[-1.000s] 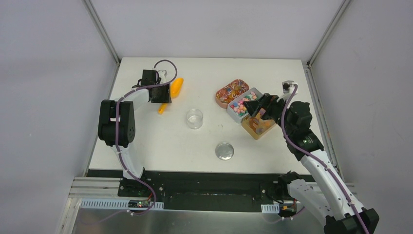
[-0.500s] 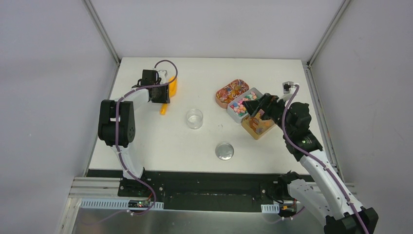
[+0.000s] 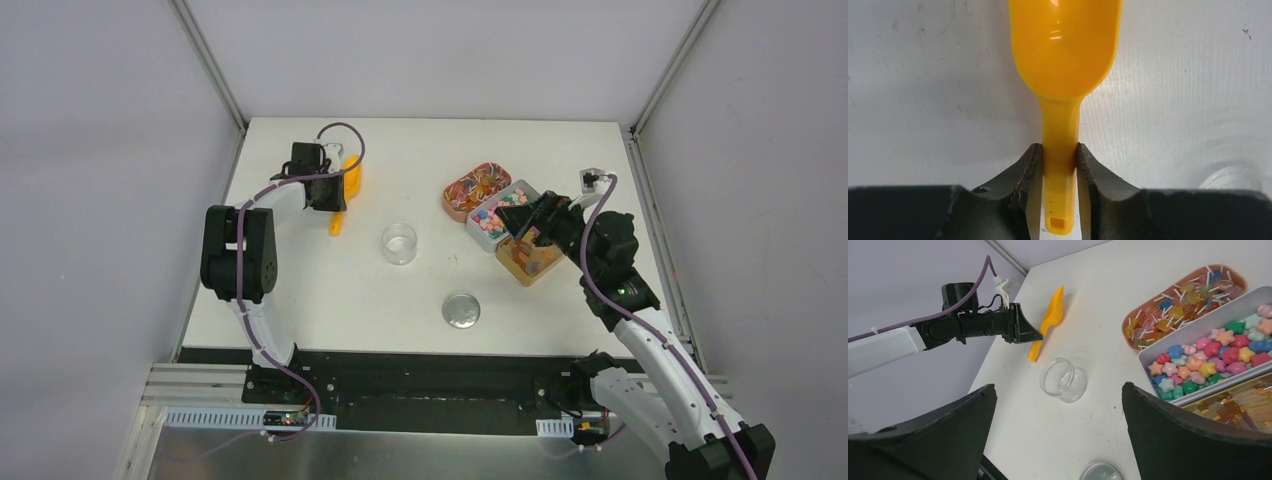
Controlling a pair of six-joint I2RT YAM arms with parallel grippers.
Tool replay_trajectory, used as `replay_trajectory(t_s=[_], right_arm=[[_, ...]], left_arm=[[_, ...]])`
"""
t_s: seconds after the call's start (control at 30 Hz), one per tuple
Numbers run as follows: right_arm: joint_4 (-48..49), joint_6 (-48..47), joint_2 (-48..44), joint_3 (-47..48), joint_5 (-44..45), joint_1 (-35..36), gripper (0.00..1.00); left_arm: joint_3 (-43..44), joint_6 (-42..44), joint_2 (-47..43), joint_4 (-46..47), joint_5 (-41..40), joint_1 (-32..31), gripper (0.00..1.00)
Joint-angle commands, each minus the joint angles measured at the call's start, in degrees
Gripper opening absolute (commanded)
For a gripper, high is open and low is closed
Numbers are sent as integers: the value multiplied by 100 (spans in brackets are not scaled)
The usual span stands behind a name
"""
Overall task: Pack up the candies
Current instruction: Pick up the spatula from the center of the board.
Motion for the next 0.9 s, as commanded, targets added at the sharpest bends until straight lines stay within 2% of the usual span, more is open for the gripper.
replay_trajectory(t_s=[0.0, 0.2, 0.37, 0.53, 0.7, 0.87], right_arm=[[476, 543, 112, -61, -234, 24, 98], [275, 948, 545, 113, -331, 18, 96], [342, 1017, 897, 386, -529, 20, 91], [128, 797, 1310, 1074, -813, 28, 84], [-441, 488, 1844, 1752, -1081, 157, 74], [-604, 415, 2267, 2250, -1442, 407, 69]], left_arm=[[119, -25, -621, 20, -80, -1, 0], [374, -266, -1161, -476, 320, -144, 0], [176, 48, -1966, -599, -4, -1003, 0], [-98, 321, -2643, -754, -145, -1839, 0], [-588, 625, -3379, -773, -160, -2386, 0], [-856, 746, -3853, -851, -170, -2629, 0]])
